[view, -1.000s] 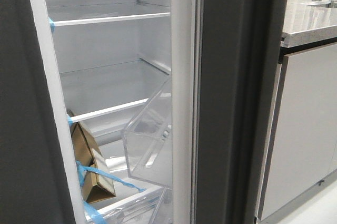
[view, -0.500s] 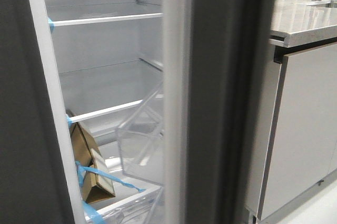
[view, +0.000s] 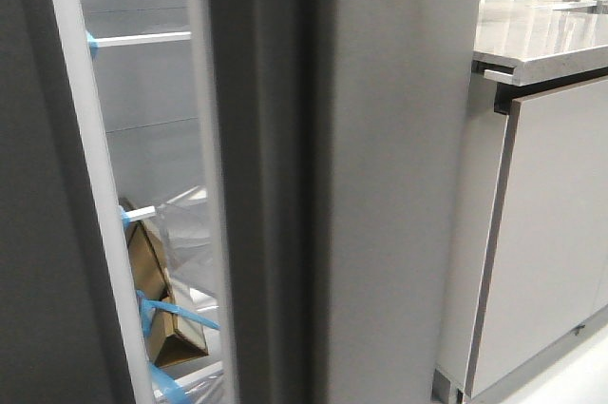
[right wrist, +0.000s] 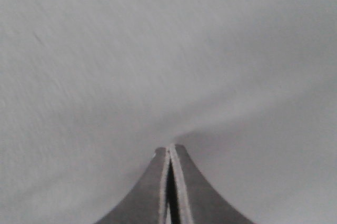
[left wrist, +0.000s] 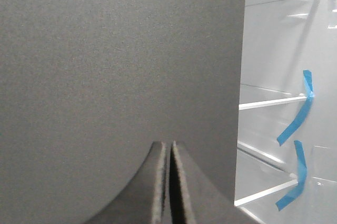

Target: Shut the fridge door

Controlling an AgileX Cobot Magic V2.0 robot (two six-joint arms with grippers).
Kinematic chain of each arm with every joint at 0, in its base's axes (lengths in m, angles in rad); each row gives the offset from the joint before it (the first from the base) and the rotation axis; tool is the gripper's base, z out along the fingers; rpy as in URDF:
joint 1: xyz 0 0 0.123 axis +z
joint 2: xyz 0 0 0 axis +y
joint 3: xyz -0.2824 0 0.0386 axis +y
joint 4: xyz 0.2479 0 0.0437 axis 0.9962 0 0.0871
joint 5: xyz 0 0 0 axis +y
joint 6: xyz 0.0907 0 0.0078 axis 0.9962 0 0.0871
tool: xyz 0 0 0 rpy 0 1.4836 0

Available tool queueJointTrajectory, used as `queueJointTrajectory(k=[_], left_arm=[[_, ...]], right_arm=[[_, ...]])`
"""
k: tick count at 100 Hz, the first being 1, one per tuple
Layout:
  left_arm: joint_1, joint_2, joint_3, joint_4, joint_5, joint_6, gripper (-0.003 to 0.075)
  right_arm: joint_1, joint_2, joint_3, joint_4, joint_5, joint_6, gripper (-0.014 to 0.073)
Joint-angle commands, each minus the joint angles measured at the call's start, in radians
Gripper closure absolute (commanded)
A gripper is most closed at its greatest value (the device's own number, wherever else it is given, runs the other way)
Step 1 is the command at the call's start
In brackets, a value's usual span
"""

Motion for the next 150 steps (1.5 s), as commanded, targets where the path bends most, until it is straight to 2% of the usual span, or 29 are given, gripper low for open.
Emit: queueJointTrajectory(k=[1,16,49,76,107,128,137,150], left_arm=[[-0.001,-0.011,0.035,-0.004,-0.073,-0.002,0.0740],[-0.001,-0.011,0.035,-0.004,-0.073,-0.002,0.0740],[-0.001,-0.011,0.035,-0.004,-0.073,-0.002,0.0740],[-0.001,-0.011,0.035,-0.004,-0.073,-0.002,0.0740],[-0.001,-0.011,0.035,-0.004,-0.073,-0.002,0.0740],[-0.001,-0.011,0.035,-0.004,-0.073,-0.002,0.0740],[0.003,-0.011,0.035,-0.004,-0.073,-0.002,0.0740],[0.001,-0.011,0.035,-0.004,-0.073,-0.002,0.0740]], right_arm=[[0.054,0.003,-0.077,-0.003,-0.070,-0.022,0.0639],[0.143,0.043,-0.127,-0.056,-0.239,-0.030,0.0639],[0.249,0.148,-0.208,-0.081,-0.400,-0.113,0.0639],[0.262,0.313,-0.396,-0.100,-0.399,-0.119,0.0639],[0.303,0.565,-0.726,-0.111,-0.376,-0.119,0.0639],[0.318,0.641,-0.848,-0.187,-0.350,-0.011,0.0639],[0.318,0.644,-0.855,-0.285,-0.329,0.074,0.0639],[0.318,0.642,-0.855,-0.503,-0.271,0.256,0.0639]])
